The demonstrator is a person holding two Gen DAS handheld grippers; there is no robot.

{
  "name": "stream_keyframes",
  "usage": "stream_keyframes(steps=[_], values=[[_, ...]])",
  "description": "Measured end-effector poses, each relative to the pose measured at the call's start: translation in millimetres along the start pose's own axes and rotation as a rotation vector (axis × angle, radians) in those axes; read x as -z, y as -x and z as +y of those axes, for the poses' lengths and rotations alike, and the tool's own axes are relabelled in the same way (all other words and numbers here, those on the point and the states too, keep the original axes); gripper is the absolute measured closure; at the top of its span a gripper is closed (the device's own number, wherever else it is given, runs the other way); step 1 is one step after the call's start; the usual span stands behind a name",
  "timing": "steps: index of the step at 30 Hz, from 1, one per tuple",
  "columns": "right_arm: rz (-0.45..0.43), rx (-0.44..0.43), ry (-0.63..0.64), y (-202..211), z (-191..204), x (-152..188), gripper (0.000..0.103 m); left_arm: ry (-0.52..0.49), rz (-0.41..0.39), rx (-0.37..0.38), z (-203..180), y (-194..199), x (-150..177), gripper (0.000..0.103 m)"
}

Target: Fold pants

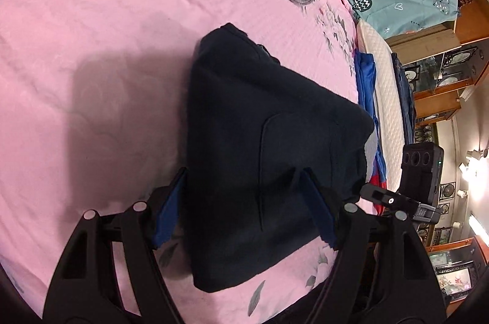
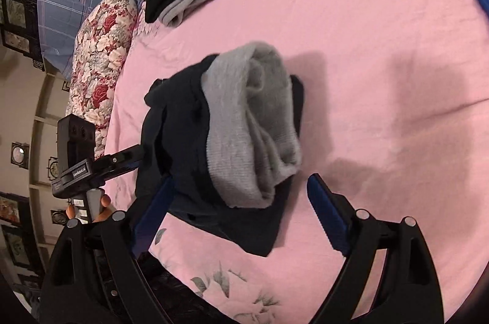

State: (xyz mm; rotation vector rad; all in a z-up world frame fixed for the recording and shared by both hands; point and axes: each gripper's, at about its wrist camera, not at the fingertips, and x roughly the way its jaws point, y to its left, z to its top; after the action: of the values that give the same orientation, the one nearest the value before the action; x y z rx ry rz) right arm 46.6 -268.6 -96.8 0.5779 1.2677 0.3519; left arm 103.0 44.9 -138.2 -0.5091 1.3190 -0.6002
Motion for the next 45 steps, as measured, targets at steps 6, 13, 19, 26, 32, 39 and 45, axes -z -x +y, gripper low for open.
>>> stream_keyframes(steps=[6,13,19,26,32,39,45], values=[[0.051,-0.032,-0.007,-19,0,-3,0.014,0.002,0.021,0.051,1,-9,-17,0.020],[0.031,-0.076,0.008,-28,-3,-15,0.002,-0.018,0.010,0.064,-5,-15,-22,0.023],[-0.040,-0.041,0.041,-30,3,-7,0.050,-0.111,-0.073,-0.011,-22,-3,-2,0.066],[-0.156,0.085,0.207,-9,44,11,0.062,-0.170,-0.183,0.029,-41,35,10,0.072],[-0.230,0.071,0.287,10,66,-2,0.062,-0.219,-0.252,0.018,-72,78,-45,0.072],[-0.319,0.047,0.361,44,123,-137,0.062,-0.226,-0.332,-0.064,-131,116,-224,0.071],[-0.373,0.083,0.360,50,160,-280,0.062,-0.162,-0.308,-0.129,-122,93,-342,0.069]])
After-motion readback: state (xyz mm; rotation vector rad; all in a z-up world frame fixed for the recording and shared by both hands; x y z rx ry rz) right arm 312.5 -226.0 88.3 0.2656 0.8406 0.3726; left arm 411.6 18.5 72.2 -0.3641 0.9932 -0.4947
